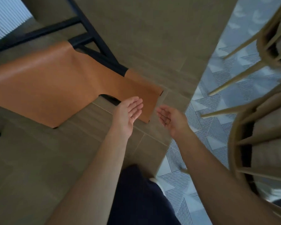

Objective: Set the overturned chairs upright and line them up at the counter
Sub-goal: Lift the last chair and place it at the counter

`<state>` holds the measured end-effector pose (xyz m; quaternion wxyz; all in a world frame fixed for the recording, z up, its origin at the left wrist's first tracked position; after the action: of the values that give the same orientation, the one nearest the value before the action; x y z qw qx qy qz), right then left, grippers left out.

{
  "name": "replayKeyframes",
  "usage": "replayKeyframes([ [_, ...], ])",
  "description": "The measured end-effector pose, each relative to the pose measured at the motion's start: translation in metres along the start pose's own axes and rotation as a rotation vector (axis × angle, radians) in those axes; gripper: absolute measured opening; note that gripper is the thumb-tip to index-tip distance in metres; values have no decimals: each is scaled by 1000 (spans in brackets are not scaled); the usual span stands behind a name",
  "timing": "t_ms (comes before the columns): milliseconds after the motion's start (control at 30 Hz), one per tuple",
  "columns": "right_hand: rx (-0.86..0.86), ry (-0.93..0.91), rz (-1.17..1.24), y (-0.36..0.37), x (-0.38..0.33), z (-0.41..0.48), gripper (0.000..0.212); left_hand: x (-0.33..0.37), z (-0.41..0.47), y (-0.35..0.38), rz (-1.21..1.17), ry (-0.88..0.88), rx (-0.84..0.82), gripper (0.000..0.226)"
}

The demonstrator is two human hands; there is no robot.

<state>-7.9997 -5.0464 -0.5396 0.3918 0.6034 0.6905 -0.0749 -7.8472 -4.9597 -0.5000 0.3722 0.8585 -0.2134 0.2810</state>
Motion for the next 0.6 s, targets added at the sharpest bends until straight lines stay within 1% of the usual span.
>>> replayKeyframes([
  [100, 3, -7, -30, -23, 33, 57, 23, -39, 42, -30, 96, -29, 36, 16],
  [200, 17, -21, -64, -44, 59, 112, 38, -73, 85, -49, 116, -116, 34, 18],
  [300, 28, -37, -91, -58, 76, 154, 40, -97, 124, -59, 169, -190, 39, 12],
  [400, 37, -74, -84, -69, 86, 184, 40, -112, 156, -70, 225, -178, 101, 14],
  [500, 35, -91, -104, -77, 95, 209, 38, -128, 178, -82, 243, -157, 128, 23],
  [600, 14, -118, -225, -79, 95, 230, 41, -140, 193, -88, 232, -111, 140, 26],
])
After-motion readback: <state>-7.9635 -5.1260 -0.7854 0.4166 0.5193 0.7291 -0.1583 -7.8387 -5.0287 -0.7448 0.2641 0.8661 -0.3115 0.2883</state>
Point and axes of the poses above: each hand's wrist, its own z-axis towards the middle knuckle, its own y-axis out of the palm, x = y × z, the point moved 10 cm from there along z, towards the middle knuckle, and after that the axes turned 14 degrees about -x, right-handed, at the moved point
